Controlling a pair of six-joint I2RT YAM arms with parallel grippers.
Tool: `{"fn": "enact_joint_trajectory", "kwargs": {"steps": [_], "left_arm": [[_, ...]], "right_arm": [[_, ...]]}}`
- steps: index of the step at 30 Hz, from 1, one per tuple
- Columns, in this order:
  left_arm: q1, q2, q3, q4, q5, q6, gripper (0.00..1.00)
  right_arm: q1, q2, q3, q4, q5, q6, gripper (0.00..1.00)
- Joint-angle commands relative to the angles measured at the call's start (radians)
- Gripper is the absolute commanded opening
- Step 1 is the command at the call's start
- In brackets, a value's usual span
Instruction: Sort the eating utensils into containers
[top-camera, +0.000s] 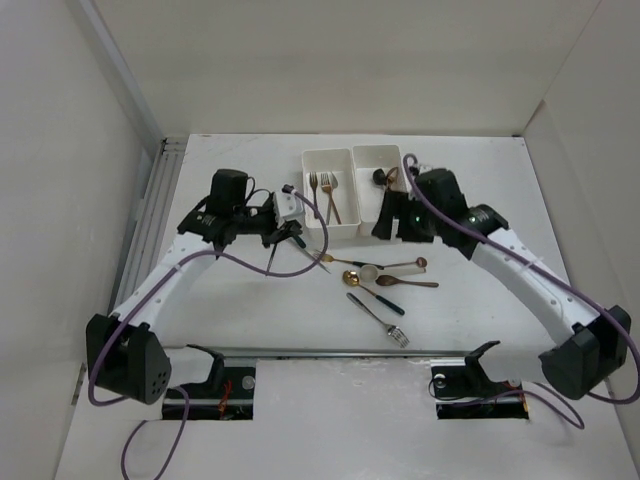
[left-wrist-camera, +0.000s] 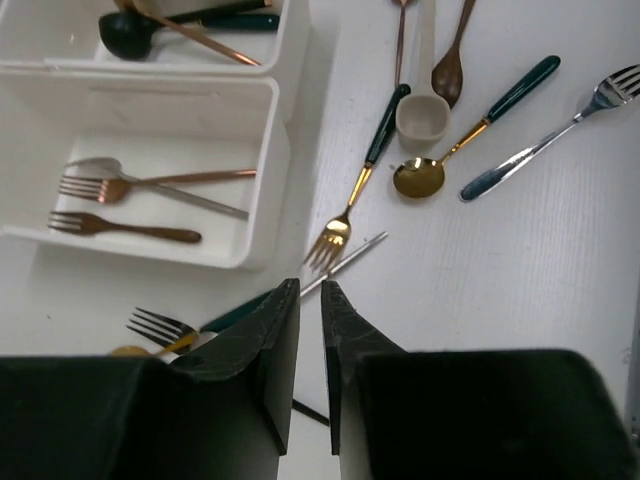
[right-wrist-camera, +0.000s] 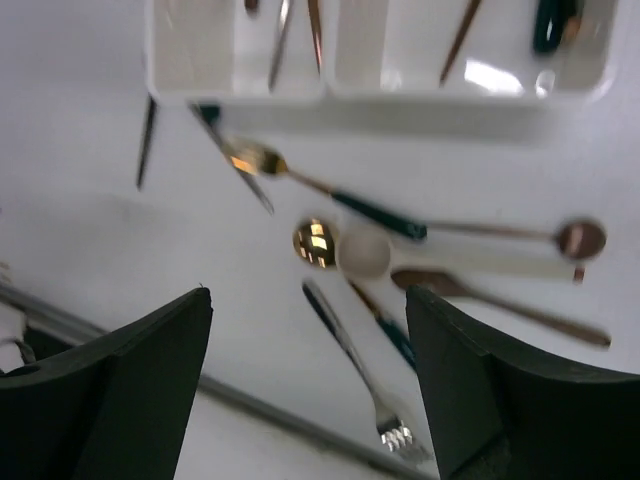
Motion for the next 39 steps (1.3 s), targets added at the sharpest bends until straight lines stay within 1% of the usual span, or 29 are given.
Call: {"fn": "enact_joint_trajectory", "kwargs": {"steps": [1,2,4,6,7,9,11,13,16,17,19,24,27,28,31,32,34,35,36,37,38,39], "left_arm": [[0.002,-0.129,-0.082,0.122,-0.063,-0.144,0.13],[0.002,-0.148,-0.102,0.14,-0.077,-0.162,0.13],[0.002,-0.189,-0.149,0.185,-0.123,-0.216,0.14],[0.011,-0.199,-0.175,0.217,-0.167,-0.263,0.14],[0.011,-0.212,-0.175,0.243,-0.189,-0.312,0.14],[0.023,-0.223,-0.184,0.269,-0.261,-0.366,0.14],[0.036,-0.254,-0.195,0.309,-0.293,-0.429,0.14],[0.036,-0.278,-0.222,0.332,-0.319,-0.44,0.14],[0.045,-0.327,-0.25,0.342,-0.328,-0.46,0.14],[0.045,-0.338,-0.264,0.342,-0.328,-0.46,0.14],[0.054,-0.367,-0.288,0.351,-0.338,-0.469,0.14],[0.074,-0.406,-0.328,0.375,-0.347,-0.498,0.14],[0.074,-0.427,-0.337,0.384,-0.347,-0.498,0.14],[0.074,-0.436,-0.337,0.384,-0.347,-0.498,0.15],[0.074,-0.447,-0.337,0.374,-0.347,-0.489,0.15],[0.074,-0.459,-0.337,0.363,-0.347,-0.474,0.15],[0.074,-0.459,-0.347,0.363,-0.347,-0.461,0.15],[0.074,-0.471,-0.356,0.363,-0.336,-0.452,0.17],[0.074,-0.472,-0.356,0.363,-0.327,-0.452,0.17],[0.074,-0.472,-0.356,0.363,-0.327,-0.452,0.18],[0.074,-0.472,-0.356,0.363,-0.31,-0.452,0.2],[0.074,-0.472,-0.356,0.354,-0.29,-0.44,0.2]], "right_arm": [[0.073,-0.141,-0.081,-0.125,0.039,0.081,0.82],[0.085,-0.141,-0.121,-0.125,-0.001,0.081,0.82],[0.111,-0.101,-0.149,-0.194,-0.039,0.107,0.81],[0.179,-0.049,-0.181,-0.253,-0.027,0.117,0.81],[0.203,-0.006,-0.193,-0.254,-0.018,0.126,0.8],[0.257,0.025,-0.227,-0.263,-0.029,0.126,0.8],[0.269,0.064,-0.236,-0.235,-0.029,0.114,0.8],[0.282,0.098,-0.247,-0.197,-0.038,0.095,0.8],[0.305,0.19,-0.232,-0.197,-0.024,0.059,0.76],[0.314,0.231,-0.232,-0.209,-0.015,0.058,0.76],[0.334,0.262,-0.223,-0.209,0.003,0.049,0.76],[0.334,0.367,-0.2,-0.186,0.055,0.049,0.69],[0.334,0.404,-0.177,-0.186,0.056,0.023,0.61],[0.334,0.414,-0.168,-0.186,0.065,0.014,0.54],[0.343,0.425,-0.167,-0.186,0.074,0.005,0.43],[0.352,0.425,-0.167,-0.186,0.074,-0.006,0.34],[0.361,0.425,-0.167,-0.177,0.074,-0.006,0.26],[0.361,0.434,-0.167,-0.166,0.074,-0.018,0.19],[0.361,0.434,-0.167,-0.166,0.074,-0.018,0.15],[0.371,0.446,-0.157,-0.154,0.074,-0.018,0.13],[0.371,0.456,-0.148,-0.154,0.062,-0.033,0.09],[0.371,0.456,-0.147,-0.145,0.062,-0.044,0.01]]}}
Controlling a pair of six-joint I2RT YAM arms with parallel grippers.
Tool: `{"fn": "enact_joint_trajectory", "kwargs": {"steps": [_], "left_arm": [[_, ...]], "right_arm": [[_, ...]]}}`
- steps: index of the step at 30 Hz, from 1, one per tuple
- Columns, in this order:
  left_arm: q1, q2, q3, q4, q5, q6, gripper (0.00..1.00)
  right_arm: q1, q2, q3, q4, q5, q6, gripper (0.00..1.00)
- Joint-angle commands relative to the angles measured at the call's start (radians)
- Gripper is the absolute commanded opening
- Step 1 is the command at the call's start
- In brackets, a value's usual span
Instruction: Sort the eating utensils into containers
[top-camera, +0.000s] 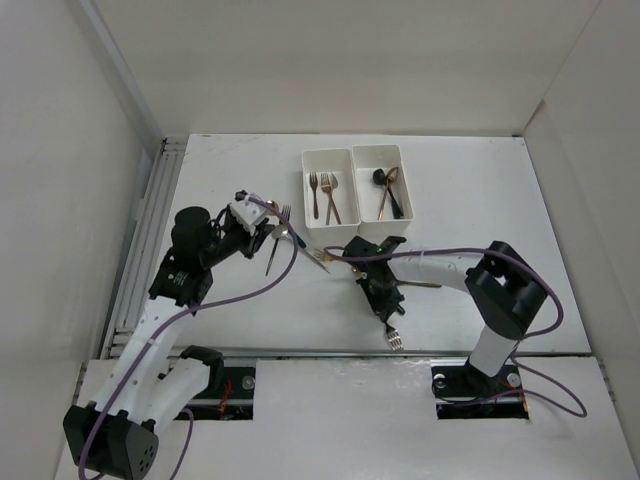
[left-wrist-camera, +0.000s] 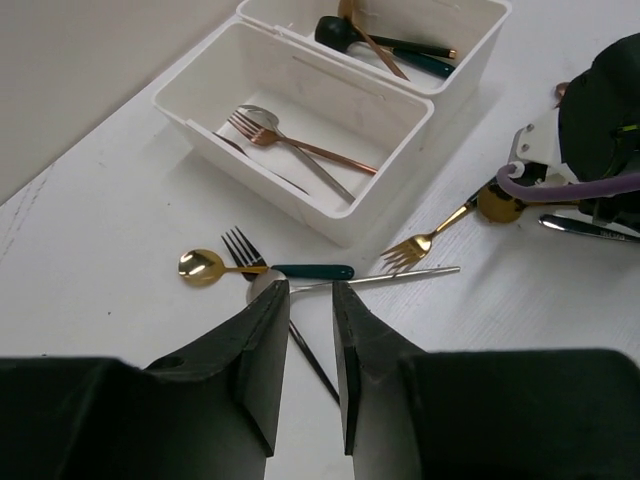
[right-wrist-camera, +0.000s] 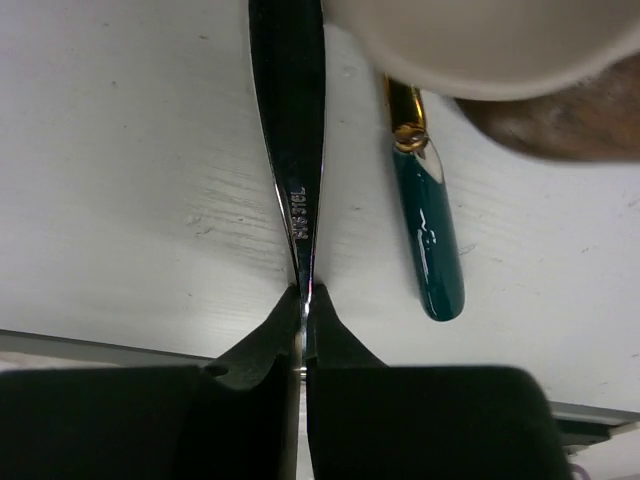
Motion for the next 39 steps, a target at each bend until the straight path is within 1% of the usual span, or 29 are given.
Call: {"fn": "enact_joint_trajectory", "kwargs": {"steps": [1,5,7,9,10,12,13,14,16,17,18,19,22,23,24,25,26,27,30,31,33,34,35,38,39], "left_arm": [[0.002,-0.018,-0.008,0.027,0.06,0.016,0.22],[0.002,-0.018,-0.017,-0.01,0.126,0.093,0.24],[0.002,-0.018,-0.017,-0.041,0.146,0.159,0.28],[0.002,-0.008,-0.008,-0.068,0.175,0.211,0.32],[0.002,-0.008,-0.008,-0.107,0.185,0.284,0.38],[0.002,0.002,0.007,-0.15,0.22,0.379,0.45],[0.002,0.014,0.021,-0.168,0.231,0.427,0.47],[0.002,0.024,0.039,-0.199,0.241,0.511,0.5],[0.002,0.04,0.087,-0.245,0.286,0.623,0.55],[0.002,0.049,0.107,-0.329,0.303,0.703,0.57],[0.002,0.07,0.127,-0.375,0.329,0.796,0.59],[0.002,0.08,0.143,-0.409,0.329,0.961,0.65],[-0.007,0.104,0.179,-0.478,0.329,1.145,0.73],[-0.007,0.104,0.188,-0.49,0.329,1.253,0.84],[-0.019,0.104,0.188,-0.49,0.329,1.285,0.92],[-0.037,0.113,0.188,-0.475,0.329,1.3,0.94],[-0.048,0.114,0.188,-0.464,0.314,1.317,0.94],[-0.061,0.127,0.188,-0.464,0.302,1.378,0.94],[-0.1,0.152,0.188,-0.464,0.248,1.496,0.94],[-0.113,0.152,0.188,-0.452,0.228,1.557,0.94],[-0.143,0.175,0.188,-0.42,0.174,1.605,0.91],[-0.154,0.175,0.171,-0.399,0.157,1.636,0.91],[-0.154,0.175,0.158,-0.347,0.14,1.697,0.89],[-0.179,0.175,0.093,-0.207,0.101,1.734,0.88],[-0.179,0.175,0.084,-0.198,0.075,1.751,0.86]], "right_arm": [[0.019,0.027,0.049,0.075,-0.009,-0.021,0.0],[0.019,0.015,0.07,0.075,-0.054,-0.059,0.0],[0.019,-0.009,0.101,0.075,-0.083,-0.071,0.0],[0.019,-0.028,0.154,0.066,-0.146,-0.085,0.0],[0.019,-0.048,0.179,0.05,-0.164,-0.097,0.0],[0.019,-0.063,0.255,0.029,-0.221,-0.111,0.0],[0.019,-0.072,0.28,0.02,-0.242,-0.125,0.0],[0.019,-0.072,0.302,0.004,-0.265,-0.139,0.0],[-0.009,-0.072,0.358,-0.017,-0.337,-0.152,0.0],[-0.009,-0.072,0.378,-0.028,-0.36,-0.168,0.0],[-0.024,-0.072,0.401,-0.04,-0.383,-0.177,0.0],[-0.033,-0.062,0.444,-0.051,-0.415,-0.177,0.0],[-0.073,-0.049,0.534,-0.069,-0.451,-0.186,0.0],[-0.073,-0.034,0.559,-0.088,-0.46,-0.197,0.0],[-0.082,-0.014,0.582,-0.088,-0.469,-0.206,0.0],[-0.082,-0.005,0.604,-0.1,-0.469,-0.206,0.0],[-0.082,0.006,0.643,-0.1,-0.479,-0.206,0.0],[-0.082,0.026,0.661,-0.114,-0.479,-0.218,0.0],[-0.082,0.047,0.682,-0.114,-0.518,-0.219,0.0],[-0.082,0.062,0.682,-0.114,-0.528,-0.219,0.0],[-0.082,0.073,0.711,-0.114,-0.554,-0.219,0.0],[-0.082,0.084,0.72,-0.114,-0.554,-0.219,0.0],[-0.082,0.084,0.73,-0.114,-0.564,-0.219,0.0],[-0.082,0.096,0.751,-0.114,-0.565,-0.219,0.0],[-0.082,0.106,0.751,-0.114,-0.565,-0.219,0.0]]}}
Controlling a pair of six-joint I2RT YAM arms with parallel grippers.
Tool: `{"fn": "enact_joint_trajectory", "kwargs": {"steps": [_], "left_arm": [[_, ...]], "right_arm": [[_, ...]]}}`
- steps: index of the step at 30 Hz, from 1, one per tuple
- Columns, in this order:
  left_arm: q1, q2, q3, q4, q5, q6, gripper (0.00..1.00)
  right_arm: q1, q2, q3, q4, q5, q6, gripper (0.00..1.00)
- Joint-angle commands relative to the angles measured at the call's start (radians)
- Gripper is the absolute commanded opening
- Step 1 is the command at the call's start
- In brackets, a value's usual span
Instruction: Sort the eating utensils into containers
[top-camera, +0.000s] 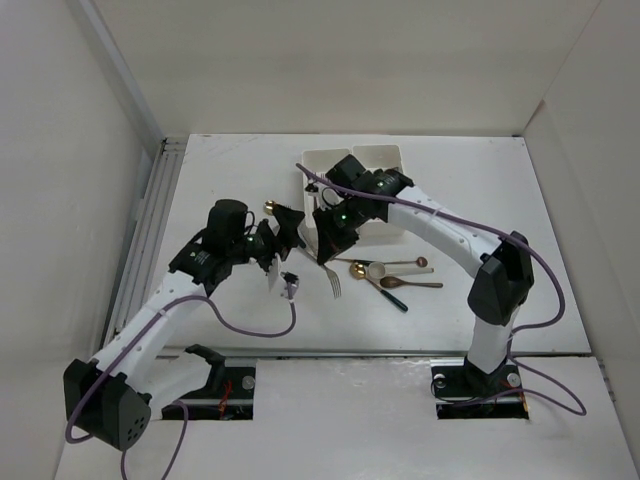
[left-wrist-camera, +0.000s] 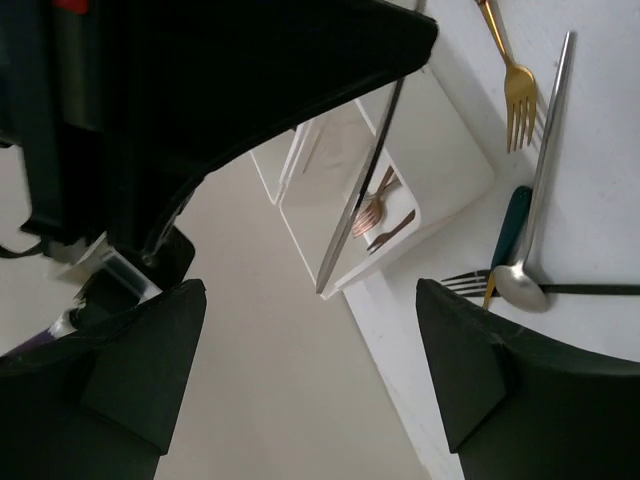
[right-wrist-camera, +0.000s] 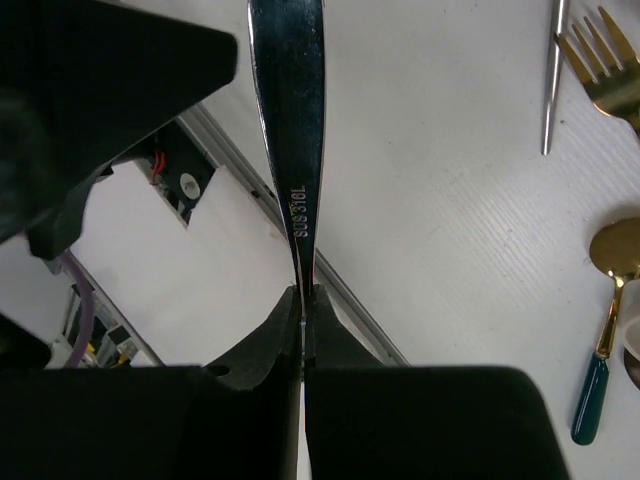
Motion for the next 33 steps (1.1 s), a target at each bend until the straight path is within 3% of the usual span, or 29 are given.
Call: {"fn": "enact_joint_trajectory", "kwargs": {"steps": [1,5,12,16,17,18,21,25,26,27,30,31,33], "left_arm": [[-0.011,0.003,-0.039,0.115,-0.075,0.243,0.82],[-0.011,0.066,-0.019,0.046,-0.095,0.301,0.66],[-0.03,0.149,-0.005,0.123,-0.095,0.324,0.57],[-0.048,0.169,0.015,0.135,-0.095,0.315,0.34],[-0.048,0.169,0.015,0.135,-0.095,0.315,0.21],[-0.048,0.169,0.015,0.135,-0.095,0.301,0.0],[-0.048,0.169,0.05,0.096,-0.063,0.279,0.0],[-0.057,0.215,0.187,-0.081,0.009,0.103,0.0],[-0.057,0.227,0.249,-0.108,0.027,-0.043,0.0],[-0.057,0.238,0.277,-0.159,0.049,-0.114,0.0],[-0.034,0.27,0.342,-0.23,0.2,-0.327,0.0],[-0.019,0.284,0.352,-0.242,0.303,-0.392,0.0],[-0.004,0.304,0.385,-0.228,0.41,-0.541,0.0]], "right_arm": [[0.007,-0.003,0.077,-0.001,-0.053,-0.016,0.0],[-0.002,0.008,0.097,0.008,-0.097,-0.016,0.0],[-0.002,0.035,0.119,0.029,-0.131,-0.007,0.0],[-0.021,0.054,0.139,0.029,-0.142,-0.007,0.0],[-0.021,0.054,0.139,0.029,-0.142,-0.007,0.0],[-0.03,0.054,0.139,0.029,-0.142,-0.007,0.0],[-0.041,0.063,0.139,0.052,-0.171,0.002,0.0],[-0.111,0.063,0.176,0.061,-0.24,0.016,0.0],[-0.173,0.051,0.206,0.071,-0.252,0.025,0.07],[-0.211,0.029,0.223,0.086,-0.265,0.057,0.31],[-0.356,-0.018,0.306,0.178,-0.274,0.117,0.51],[-0.389,-0.018,0.333,0.193,-0.251,0.152,0.63],[-0.47,-0.044,0.369,0.256,-0.191,0.183,0.68]]}}
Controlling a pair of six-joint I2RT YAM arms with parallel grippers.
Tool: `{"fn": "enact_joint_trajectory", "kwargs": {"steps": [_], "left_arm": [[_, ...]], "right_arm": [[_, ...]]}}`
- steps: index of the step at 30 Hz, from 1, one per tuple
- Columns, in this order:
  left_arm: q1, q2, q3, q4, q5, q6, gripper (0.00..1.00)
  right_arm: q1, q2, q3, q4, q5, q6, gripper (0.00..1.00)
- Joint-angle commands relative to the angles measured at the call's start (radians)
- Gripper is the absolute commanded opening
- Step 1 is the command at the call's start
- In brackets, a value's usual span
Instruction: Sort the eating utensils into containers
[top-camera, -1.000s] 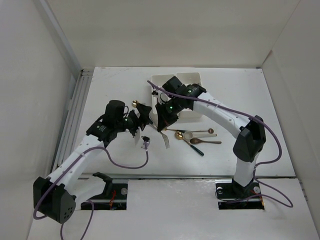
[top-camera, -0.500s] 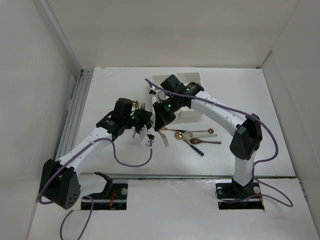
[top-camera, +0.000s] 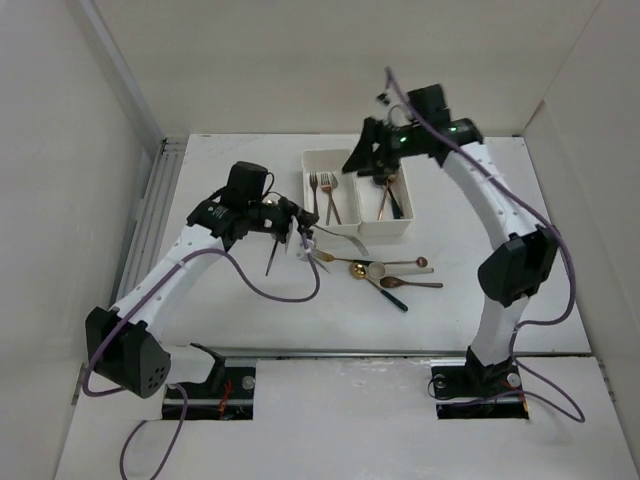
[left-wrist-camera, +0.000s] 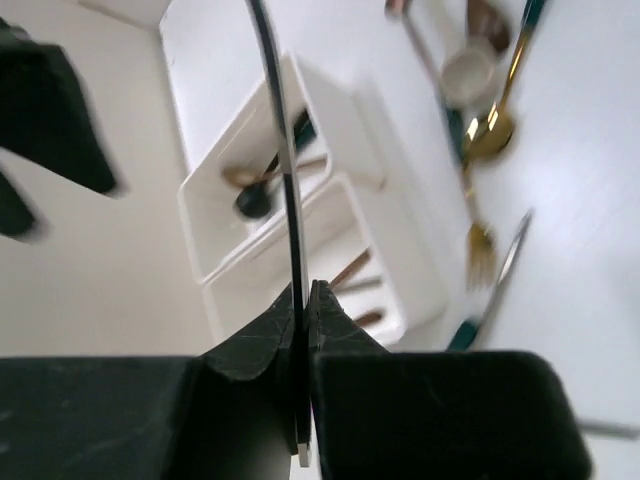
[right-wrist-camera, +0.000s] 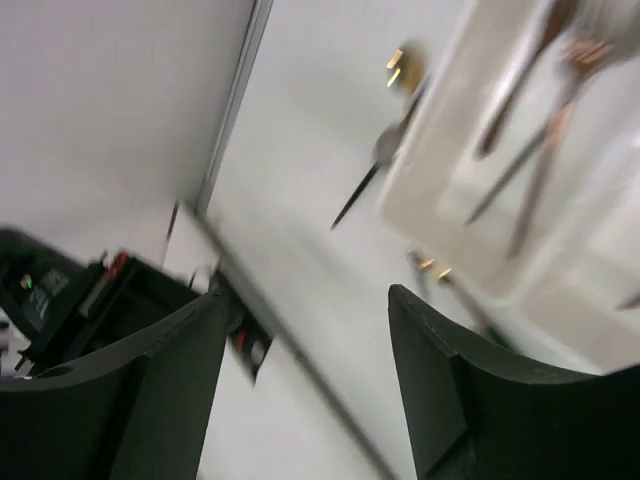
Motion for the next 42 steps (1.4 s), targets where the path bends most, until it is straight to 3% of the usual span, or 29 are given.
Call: {"fn": "enact_joint_trajectory", "kwargs": {"steps": [1,4,7,8,9,10,11,12,14,15,18,21,30,38,42], "left_arm": [[0.033,0.029,0.07,-0.049,0.313,-0.418,0.0],[0.058,0.074,0.07,0.02,0.479,-0.583,0.0],[0.081,0.085,0.04,0.316,0.565,-0.995,0.0],[0.096,0.085,-0.015,0.621,0.597,-1.165,0.0],[0.107,0.094,-0.054,0.828,0.624,-1.358,0.0],[0.116,0.103,-0.094,1.039,0.624,-1.773,0.0],[0.116,0.112,-0.158,1.231,0.603,-1.944,0.0],[0.116,0.138,-0.181,1.532,0.578,-2.087,0.0],[0.141,0.176,-0.194,1.7,0.477,-2.369,0.0],[0.141,0.196,-0.185,1.791,0.446,-2.43,0.0],[0.15,0.241,-0.156,1.859,0.36,-2.546,0.0],[0.15,0.252,-0.132,1.859,0.316,-2.555,0.0],[0.15,0.252,-0.132,1.816,0.351,-2.511,0.0],[0.15,0.252,-0.132,1.744,0.351,-2.471,0.0],[0.15,0.252,-0.142,1.742,0.342,-2.471,0.0]], "right_arm": [[-0.119,-0.14,0.07,0.193,0.066,0.115,0.71],[-0.143,-0.2,-0.053,0.399,0.05,0.17,0.71],[-0.153,-0.191,-0.03,0.387,0.008,0.195,0.72],[-0.163,-0.203,-0.045,0.386,0.008,0.183,0.72],[-0.163,-0.229,-0.083,0.421,0.008,0.172,0.74],[-0.163,-0.262,-0.203,0.472,0.008,0.172,0.74],[-0.163,-0.342,-0.276,0.614,-0.01,0.172,0.75],[-0.163,-0.381,-0.35,0.691,-0.01,0.187,0.76],[-0.136,-0.444,-0.513,0.85,0.063,0.187,0.76],[-0.115,-0.482,-0.551,0.9,0.091,0.176,0.76],[-0.022,-0.479,-0.623,1.09,0.122,0.198,0.76],[0.031,-0.438,-0.604,1.173,0.085,0.219,0.76],[0.1,-0.278,-0.513,1.207,0.086,0.273,0.73],[0.129,-0.189,-0.426,1.241,0.02,0.324,0.56],[0.13,-0.201,-0.462,1.253,0.008,0.324,0.55]]}}
